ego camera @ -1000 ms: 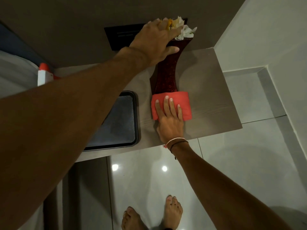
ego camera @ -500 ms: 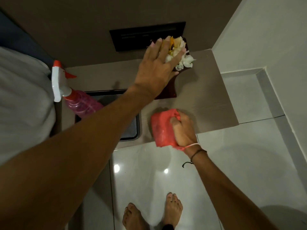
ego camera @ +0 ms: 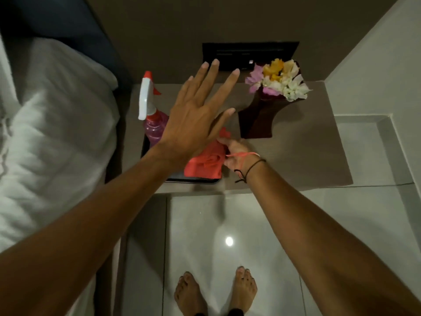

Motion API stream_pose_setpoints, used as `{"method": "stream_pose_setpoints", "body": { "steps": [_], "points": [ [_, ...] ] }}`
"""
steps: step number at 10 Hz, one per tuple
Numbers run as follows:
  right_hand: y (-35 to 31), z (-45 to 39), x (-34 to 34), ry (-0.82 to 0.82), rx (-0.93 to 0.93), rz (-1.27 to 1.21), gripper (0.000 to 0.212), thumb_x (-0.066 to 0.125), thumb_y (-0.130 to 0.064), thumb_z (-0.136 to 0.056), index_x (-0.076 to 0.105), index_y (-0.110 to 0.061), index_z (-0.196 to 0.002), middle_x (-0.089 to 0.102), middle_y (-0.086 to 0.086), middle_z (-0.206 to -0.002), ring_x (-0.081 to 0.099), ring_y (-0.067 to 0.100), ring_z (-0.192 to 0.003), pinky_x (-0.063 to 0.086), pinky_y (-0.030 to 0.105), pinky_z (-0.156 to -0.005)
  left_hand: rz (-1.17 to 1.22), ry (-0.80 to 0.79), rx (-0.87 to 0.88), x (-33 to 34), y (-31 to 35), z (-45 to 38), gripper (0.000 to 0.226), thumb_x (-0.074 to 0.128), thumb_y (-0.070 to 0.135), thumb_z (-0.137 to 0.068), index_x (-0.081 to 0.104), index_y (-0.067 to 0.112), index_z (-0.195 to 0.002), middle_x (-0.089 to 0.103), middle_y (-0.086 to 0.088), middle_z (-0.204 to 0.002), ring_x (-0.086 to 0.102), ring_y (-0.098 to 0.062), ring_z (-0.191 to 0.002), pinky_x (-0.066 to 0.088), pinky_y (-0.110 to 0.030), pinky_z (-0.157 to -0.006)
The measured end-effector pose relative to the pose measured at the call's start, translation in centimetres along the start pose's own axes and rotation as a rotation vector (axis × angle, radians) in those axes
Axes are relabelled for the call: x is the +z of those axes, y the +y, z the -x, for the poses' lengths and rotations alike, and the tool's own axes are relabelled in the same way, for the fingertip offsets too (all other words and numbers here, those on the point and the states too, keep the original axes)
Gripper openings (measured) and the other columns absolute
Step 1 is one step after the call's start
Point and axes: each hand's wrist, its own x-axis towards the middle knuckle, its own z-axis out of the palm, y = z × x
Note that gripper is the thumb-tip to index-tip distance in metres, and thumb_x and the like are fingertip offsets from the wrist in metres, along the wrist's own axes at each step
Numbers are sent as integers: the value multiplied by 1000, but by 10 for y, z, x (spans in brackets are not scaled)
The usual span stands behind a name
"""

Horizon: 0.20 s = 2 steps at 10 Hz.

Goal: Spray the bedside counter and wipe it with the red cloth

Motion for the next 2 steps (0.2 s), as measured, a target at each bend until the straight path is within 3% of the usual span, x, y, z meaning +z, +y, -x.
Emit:
{"method": "stream_pose_setpoints", "body": {
  "steps": [1, 2],
  "points": [
    [-2, -7, -5, 96, -200, 388, 42, 68, -1, -90, 58, 1, -131, 68, 20, -121, 66, 31, -113, 54, 43, -98, 5, 33, -27, -13, -11, 12, 61, 36, 44, -110, 21, 20, -164, 12, -20, -174, 10, -34, -163, 16, -52, -133],
    [-4, 13, -17, 66, -325, 675, 46, 63, -10, -95, 51, -2, -138, 61, 22, -136, 58, 34, -127, 46, 40, -110, -32, 43, -56, -30, -20, 23, 62, 36, 46, -110, 21, 22, -164, 14, -19, -174, 13, -33, -163, 14, -49, -132]
  ]
}}
